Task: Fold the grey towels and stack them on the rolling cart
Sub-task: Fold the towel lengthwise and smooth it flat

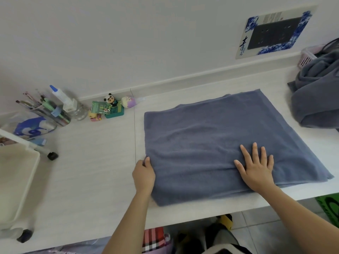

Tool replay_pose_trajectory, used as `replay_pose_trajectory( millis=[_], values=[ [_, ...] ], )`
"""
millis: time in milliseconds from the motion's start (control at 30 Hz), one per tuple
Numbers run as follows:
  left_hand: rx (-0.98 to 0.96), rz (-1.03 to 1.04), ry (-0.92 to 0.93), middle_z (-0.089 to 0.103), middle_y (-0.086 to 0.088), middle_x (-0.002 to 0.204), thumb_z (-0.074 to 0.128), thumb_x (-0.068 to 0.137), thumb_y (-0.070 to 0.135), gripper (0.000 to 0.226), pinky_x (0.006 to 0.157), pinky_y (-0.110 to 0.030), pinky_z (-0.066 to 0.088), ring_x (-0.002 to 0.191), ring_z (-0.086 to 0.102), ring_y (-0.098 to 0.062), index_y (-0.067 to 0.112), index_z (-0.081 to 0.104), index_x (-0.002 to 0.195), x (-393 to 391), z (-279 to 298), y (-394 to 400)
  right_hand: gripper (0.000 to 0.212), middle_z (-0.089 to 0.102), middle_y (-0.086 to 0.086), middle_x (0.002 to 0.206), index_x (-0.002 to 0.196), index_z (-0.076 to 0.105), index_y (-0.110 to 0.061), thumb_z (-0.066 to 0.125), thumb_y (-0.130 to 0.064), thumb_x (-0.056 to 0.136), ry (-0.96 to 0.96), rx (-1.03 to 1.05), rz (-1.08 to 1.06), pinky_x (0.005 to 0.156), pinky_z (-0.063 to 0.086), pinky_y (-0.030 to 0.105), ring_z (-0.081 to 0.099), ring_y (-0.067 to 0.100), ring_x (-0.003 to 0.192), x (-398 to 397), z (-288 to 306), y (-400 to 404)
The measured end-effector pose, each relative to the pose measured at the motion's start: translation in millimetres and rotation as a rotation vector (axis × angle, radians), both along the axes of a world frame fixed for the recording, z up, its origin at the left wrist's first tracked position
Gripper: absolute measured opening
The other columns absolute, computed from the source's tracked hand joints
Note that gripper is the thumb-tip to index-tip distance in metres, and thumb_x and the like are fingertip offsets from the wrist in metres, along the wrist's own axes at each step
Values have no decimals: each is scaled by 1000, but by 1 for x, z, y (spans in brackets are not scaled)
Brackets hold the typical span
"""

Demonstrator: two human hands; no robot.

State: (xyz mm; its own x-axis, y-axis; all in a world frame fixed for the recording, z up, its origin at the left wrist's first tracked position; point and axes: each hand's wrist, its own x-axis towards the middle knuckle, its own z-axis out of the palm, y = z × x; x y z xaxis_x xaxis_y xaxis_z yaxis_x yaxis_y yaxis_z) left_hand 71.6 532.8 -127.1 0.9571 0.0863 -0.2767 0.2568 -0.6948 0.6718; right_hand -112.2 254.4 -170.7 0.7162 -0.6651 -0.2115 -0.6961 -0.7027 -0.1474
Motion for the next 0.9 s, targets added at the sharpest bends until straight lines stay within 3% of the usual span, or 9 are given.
replay_pose_trajectory(
  millis=[133,233,333,467,567,667,767,900],
  values=[
    [27,-72,103,61,-7,98,29,101,43,45,74,-31,40,84,52,-20,7,57,101,-12,-9,3,84,-10,7,158,149,-4,-36,-10,-72,73,8,29,1,113,-12,49,-12,28,144,2,2,1],
    [21,-67,135,62,-5,92,26,99,52,54,69,-30,42,81,57,-18,9,58,97,-20,-8,11,77,26,13,152,146,29,-24,8,-67,86,-173,-13,57,113,4,49,19,32,140,-10,8,14],
    [100,-116,200,60,0,93,28,98,52,50,71,-31,43,84,57,-18,9,54,96,-38,-9,24,74,52,13,125,124,53,-15,12,-67,90,-296,0,72,101,28,50,43,33,117,-36,3,35],
    [60,-135,182,59,-2,95,35,100,41,31,69,-31,41,82,54,-18,12,48,97,-61,-7,28,65,54,8,116,105,60,-14,22,-65,90,-369,-28,130,92,39,48,47,29,108,-63,-11,44],
    [-81,-86,107,58,-4,89,35,101,33,28,56,-25,37,73,52,-12,8,48,100,-68,-5,24,41,54,7,109,91,61,-17,41,-52,84,-421,-62,157,86,42,50,48,31,102,-63,-13,41],
    [-87,-100,37,57,-6,87,36,102,29,26,55,-26,35,72,52,-16,7,48,97,-67,-1,25,33,54,6,98,77,62,-15,45,-43,81,-493,-119,140,81,39,47,43,27,95,-54,-8,41],
    [-23,-137,-39,55,-4,81,40,101,27,23,57,-31,37,76,53,-25,6,47,92,-54,4,34,34,56,7,92,71,61,-11,43,-38,83,-515,-137,114,81,32,40,45,29,91,-54,-5,43],
    [229,-244,65,61,-15,100,40,100,26,20,67,-35,42,83,56,-30,6,43,104,-46,-7,43,34,59,3,88,76,59,-14,41,-42,84,-445,-91,148,76,40,38,56,29,84,-67,-7,54]
  ],
)
